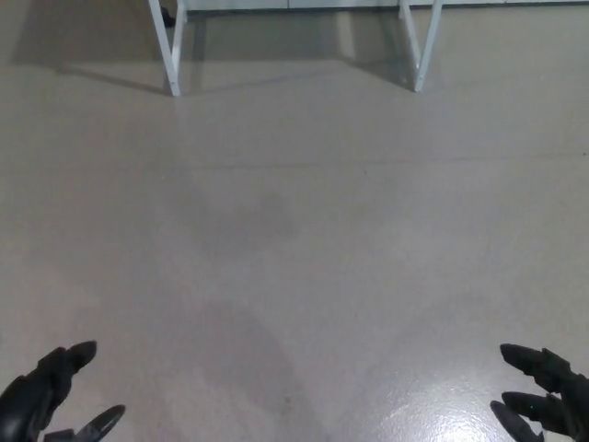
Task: The robot walk towards a table in front and pick up a black pencil case on the left hand side and put the pencil case into a small container on the right hand side
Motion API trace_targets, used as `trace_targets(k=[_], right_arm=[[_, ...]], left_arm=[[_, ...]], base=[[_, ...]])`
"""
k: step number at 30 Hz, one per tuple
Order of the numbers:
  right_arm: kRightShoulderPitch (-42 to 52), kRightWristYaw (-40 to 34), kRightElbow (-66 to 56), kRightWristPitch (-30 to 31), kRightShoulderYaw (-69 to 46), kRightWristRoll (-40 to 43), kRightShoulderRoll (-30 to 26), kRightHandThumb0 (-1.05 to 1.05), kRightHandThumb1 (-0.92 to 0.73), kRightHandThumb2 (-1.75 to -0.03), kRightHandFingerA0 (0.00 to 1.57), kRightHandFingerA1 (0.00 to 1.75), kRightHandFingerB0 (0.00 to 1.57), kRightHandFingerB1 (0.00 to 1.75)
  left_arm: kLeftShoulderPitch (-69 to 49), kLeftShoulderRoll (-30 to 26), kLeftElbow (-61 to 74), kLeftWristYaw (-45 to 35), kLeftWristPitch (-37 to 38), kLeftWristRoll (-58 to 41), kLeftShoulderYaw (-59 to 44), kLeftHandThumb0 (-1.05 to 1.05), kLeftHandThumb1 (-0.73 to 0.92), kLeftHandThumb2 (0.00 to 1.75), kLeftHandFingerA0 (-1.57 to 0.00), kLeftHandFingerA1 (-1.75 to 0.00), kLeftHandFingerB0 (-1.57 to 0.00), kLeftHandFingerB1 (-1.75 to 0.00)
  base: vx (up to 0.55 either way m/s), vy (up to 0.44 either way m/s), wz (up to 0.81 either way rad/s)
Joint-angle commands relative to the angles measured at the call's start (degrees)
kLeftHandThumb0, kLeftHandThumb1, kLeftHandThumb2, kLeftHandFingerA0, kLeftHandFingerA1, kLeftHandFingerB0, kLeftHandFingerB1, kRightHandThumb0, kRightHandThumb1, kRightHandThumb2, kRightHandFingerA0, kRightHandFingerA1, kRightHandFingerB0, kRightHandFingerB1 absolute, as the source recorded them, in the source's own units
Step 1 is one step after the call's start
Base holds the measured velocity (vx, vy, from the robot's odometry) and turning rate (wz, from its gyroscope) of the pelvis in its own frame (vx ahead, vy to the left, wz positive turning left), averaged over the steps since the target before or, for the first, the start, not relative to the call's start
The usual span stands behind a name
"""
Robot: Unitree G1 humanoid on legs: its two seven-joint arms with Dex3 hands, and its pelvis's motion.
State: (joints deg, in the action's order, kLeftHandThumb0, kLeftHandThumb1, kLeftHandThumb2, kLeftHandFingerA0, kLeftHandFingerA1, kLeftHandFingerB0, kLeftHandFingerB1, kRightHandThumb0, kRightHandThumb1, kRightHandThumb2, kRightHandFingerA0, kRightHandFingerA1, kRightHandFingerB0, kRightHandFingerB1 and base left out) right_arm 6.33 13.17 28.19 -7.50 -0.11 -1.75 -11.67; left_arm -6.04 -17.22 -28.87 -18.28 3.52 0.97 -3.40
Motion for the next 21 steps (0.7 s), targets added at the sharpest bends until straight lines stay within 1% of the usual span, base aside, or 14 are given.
trace_targets(k=[1, 4, 5, 6, 7, 8, 11, 12, 13, 19, 21], right_arm=[[5.33, 2.72, -1.33, -1.85, -0.71, 1.66, -1.25, -0.72, -0.51, -0.82, 0.21, 0.46, 0.09, 0.41], [8.66, 2.87, -1.65, -3.27, -0.85, 1.17, -1.72, -0.73, -0.51, -0.82, 0.21, 0.46, 0.09, 0.4], [9.98, 3.23, -1.6, -3.95, -0.84, 1.17, -1.9, -0.72, -0.52, -0.84, 0.19, 0.46, 0.06, 0.39], [10.99, 3.34, -1.57, -4.28, -0.88, 1.18, -2.0, -0.72, -0.52, -0.83, 0.2, 0.46, 0.07, 0.4], [11.73, 3.28, -1.57, -4.39, -0.93, 1.14, -2.06, -0.72, -0.52, -0.83, 0.2, 0.46, 0.07, 0.4], [12.2, 3.21, -1.48, -4.59, -0.98, 1.15, -2.07, -0.73, -0.52, -0.83, 0.22, 0.46, 0.1, 0.41], [12.96, 2.65, -0.56, -5.86, -0.66, 0.33, -2.25, -0.73, -0.53, -0.83, 0.21, 0.47, 0.1, 0.41], [13.07, 2.51, -0.12, -6.11, -0.6, 0.23, -2.16, -0.73, -0.52, -0.83, 0.21, 0.47, 0.1, 0.41], [13.21, 2.26, 0.18, -6.3, -0.41, -0.18, -2.28, -0.74, -0.52, -0.84, 0.22, 0.47, 0.11, 0.41], [13.74, 2.18, 0.58, -6.43, -0.37, 0.03, -1.86, -0.73, -0.52, -0.83, 0.22, 0.46, 0.1, 0.4], [13.59, 2.44, 0.94, -7.12, -0.52, 0.32, -1.86, -0.72, -0.52, -0.82, 0.21, 0.46, 0.09, 0.4]], left_arm=[[-4.7, -0.51, 0.34, -2.75, 2.52, -1.45, 0.07, -0.62, 0.47, 0.83, -0.03, -0.29, -0.06, -0.26], [-7.13, 0.3, 0.34, -3.05, 2.65, -1.63, 0.48, -0.62, 0.46, 0.82, -0.04, -0.28, -0.06, -0.26], [-8.18, 0.45, 0.6, -3.05, 2.6, -1.5, 0.72, -0.59, 0.62, 0.59, -0.03, -0.29, -0.06, -0.25], [-8.99, 0.63, 0.75, -2.98, 2.52, -1.35, 0.89, -0.57, 0.6, 0.62, -0.04, -0.26, -0.09, -0.23], [-9.58, 0.81, 0.82, -2.87, 2.44, -1.23, 1.03, -0.57, 0.6, 0.62, -0.04, -0.26, -0.09, -0.23], [-9.89, 0.94, 0.67, -2.91, 2.41, -1.22, 1.11, -0.56, 0.6, 0.6, -0.04, -0.27, -0.09, -0.23], [-10.68, 0.98, 0.69, -3.28, 2.1, -1.26, 1.21, -0.57, 0.62, 0.58, -0.02, -0.3, -0.06, -0.25], [-10.9, 0.86, 0.46, -3.59, 2.36, -1.3, 1.23, -0.56, 0.44, 0.84, 0.0, -0.28, -0.05, -0.28], [-11.19, 0.88, 0.6, -3.41, 2.16, -1.16, 1.26, -0.54, 0.61, 0.61, -0.04, -0.26, -0.08, -0.23], [-11.7, 0.64, 1.09, -3.16, 1.68, -0.7, 1.48, -0.55, 0.61, 0.61, -0.04, -0.26, -0.08, -0.23], [-11.11, 0.73, 0.23, -3.31, 2.18, -0.85, 1.51, -0.57, 0.6, 0.6, -0.03, -0.27, -0.08, -0.23]], base=[[0.0, 0.0, 0.0], [0.0, 0.0, 0.0], [0.0, 0.0, 0.0], [0.0, 0.0, 0.0], [0.0, 0.0, 0.0], [0.0, 0.0, 0.0], [0.0, 0.0, 0.0], [0.0, 0.0, 0.0], [0.0, 0.0, 0.0], [0.0, 0.001, -0.01], [0.02, -0.122, 0.04]])
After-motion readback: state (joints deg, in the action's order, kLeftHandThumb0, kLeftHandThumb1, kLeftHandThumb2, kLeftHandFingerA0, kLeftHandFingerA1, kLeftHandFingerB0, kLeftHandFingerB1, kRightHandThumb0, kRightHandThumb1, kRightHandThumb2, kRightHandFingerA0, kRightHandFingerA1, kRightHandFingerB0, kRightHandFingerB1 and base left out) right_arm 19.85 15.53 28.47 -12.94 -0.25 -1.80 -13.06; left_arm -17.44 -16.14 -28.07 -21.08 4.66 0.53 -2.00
